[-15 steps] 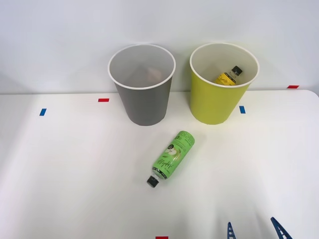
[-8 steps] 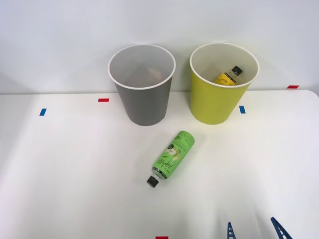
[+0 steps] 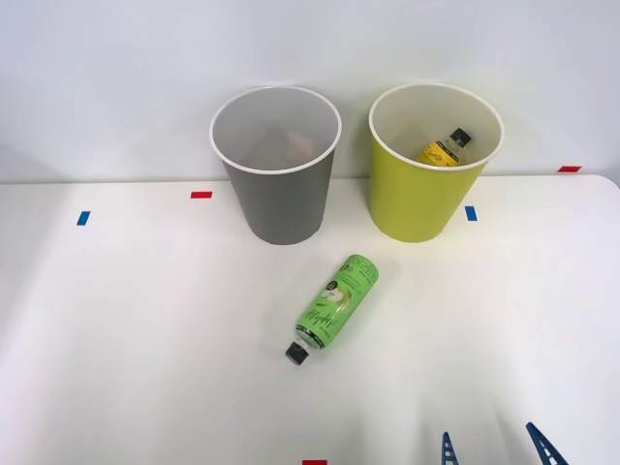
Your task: Put cans in the gray bin, plastic bottles in the light green bin
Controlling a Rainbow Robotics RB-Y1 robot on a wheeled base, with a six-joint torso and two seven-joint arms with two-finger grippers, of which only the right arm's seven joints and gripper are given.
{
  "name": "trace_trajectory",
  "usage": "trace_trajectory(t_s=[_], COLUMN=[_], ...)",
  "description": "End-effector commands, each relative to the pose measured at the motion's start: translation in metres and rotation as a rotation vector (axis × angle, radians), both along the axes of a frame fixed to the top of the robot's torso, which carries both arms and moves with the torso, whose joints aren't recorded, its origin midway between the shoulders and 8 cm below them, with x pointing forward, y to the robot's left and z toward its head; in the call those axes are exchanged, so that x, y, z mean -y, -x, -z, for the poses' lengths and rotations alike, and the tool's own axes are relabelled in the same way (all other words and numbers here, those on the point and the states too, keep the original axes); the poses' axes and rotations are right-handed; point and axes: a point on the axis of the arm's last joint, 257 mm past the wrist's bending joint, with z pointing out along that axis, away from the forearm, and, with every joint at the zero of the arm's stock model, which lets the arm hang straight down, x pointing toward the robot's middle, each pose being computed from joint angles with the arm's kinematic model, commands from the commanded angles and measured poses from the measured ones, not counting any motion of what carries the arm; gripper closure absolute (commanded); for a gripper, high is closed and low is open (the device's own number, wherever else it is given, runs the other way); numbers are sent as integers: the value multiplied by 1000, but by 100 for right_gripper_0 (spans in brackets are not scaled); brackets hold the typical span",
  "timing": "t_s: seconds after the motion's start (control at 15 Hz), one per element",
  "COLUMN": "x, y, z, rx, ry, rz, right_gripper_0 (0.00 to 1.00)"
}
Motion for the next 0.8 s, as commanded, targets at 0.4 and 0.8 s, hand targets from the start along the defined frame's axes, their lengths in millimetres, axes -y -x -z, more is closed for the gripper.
trace_trajectory(t_s=[0.4, 0.8], x=[0, -5], y=[0, -1], z=[0, 7], rx=[0, -13], ry=[0, -2], rz=[0, -11], right_gripper_0=[0, 0])
